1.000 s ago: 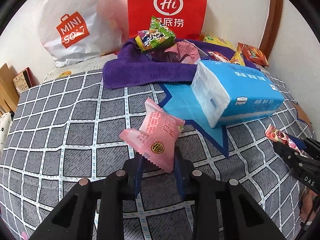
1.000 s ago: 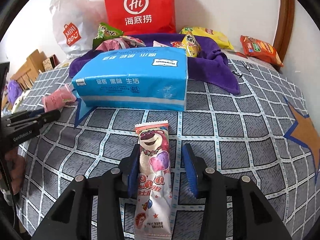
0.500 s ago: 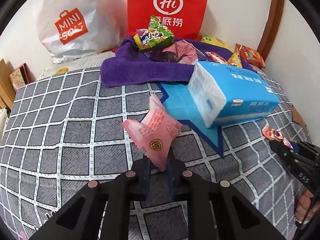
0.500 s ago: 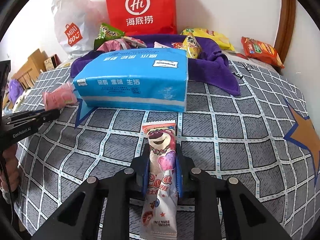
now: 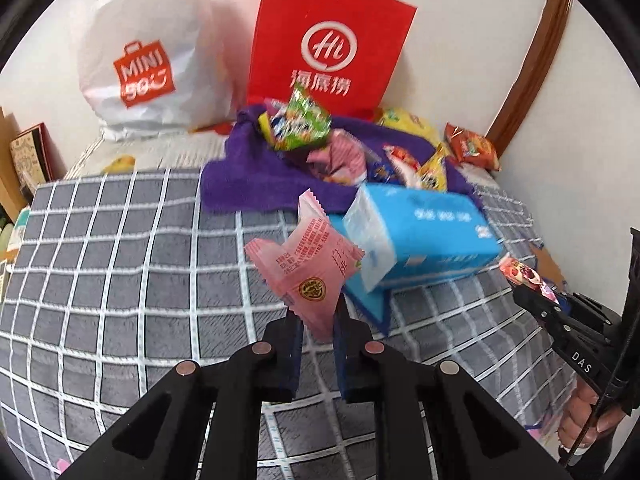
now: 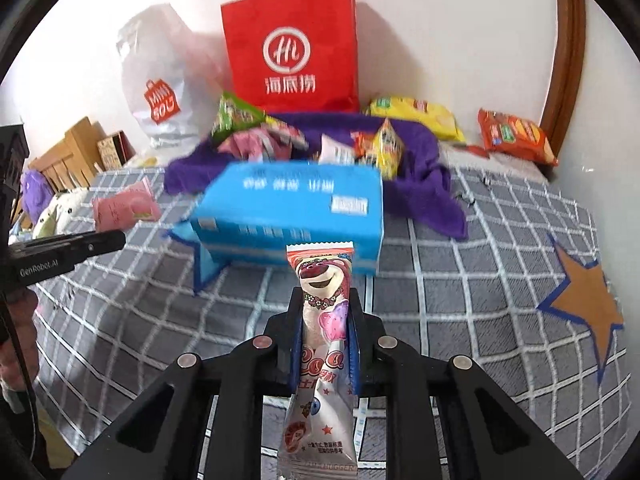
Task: Organize snacks
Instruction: 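Carry the ice-cream packet and pink candy packet over the purple towel with both tools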
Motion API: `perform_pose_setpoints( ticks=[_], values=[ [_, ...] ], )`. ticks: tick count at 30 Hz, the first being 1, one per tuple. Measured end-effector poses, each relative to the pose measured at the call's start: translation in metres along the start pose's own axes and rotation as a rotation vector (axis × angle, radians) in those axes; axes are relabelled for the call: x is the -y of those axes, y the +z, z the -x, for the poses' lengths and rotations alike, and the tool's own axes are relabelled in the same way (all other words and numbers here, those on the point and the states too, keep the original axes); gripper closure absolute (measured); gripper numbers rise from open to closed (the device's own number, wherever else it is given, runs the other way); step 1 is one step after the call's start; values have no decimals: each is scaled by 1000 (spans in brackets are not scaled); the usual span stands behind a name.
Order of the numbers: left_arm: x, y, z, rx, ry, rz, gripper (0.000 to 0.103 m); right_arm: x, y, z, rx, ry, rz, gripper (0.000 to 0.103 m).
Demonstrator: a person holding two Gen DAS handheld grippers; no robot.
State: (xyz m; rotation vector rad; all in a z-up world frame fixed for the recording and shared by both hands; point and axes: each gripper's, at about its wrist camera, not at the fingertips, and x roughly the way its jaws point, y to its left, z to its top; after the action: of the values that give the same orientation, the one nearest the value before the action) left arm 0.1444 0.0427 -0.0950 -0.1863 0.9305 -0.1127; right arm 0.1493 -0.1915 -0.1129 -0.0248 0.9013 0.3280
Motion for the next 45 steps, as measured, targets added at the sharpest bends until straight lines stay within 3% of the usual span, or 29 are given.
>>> perform_pose_setpoints(
  ticks=[15, 24, 45],
  values=[
    [20, 73, 33, 92, -20, -21, 90, 5, 81, 22, 80, 47, -50, 85],
    [23, 120, 22, 92, -21, -27, 90, -2, 124, 12, 98, 42, -34, 85],
    [17, 189, -24, 78, -41, -6, 90, 13, 216, -15, 187, 22, -20, 85]
  ],
)
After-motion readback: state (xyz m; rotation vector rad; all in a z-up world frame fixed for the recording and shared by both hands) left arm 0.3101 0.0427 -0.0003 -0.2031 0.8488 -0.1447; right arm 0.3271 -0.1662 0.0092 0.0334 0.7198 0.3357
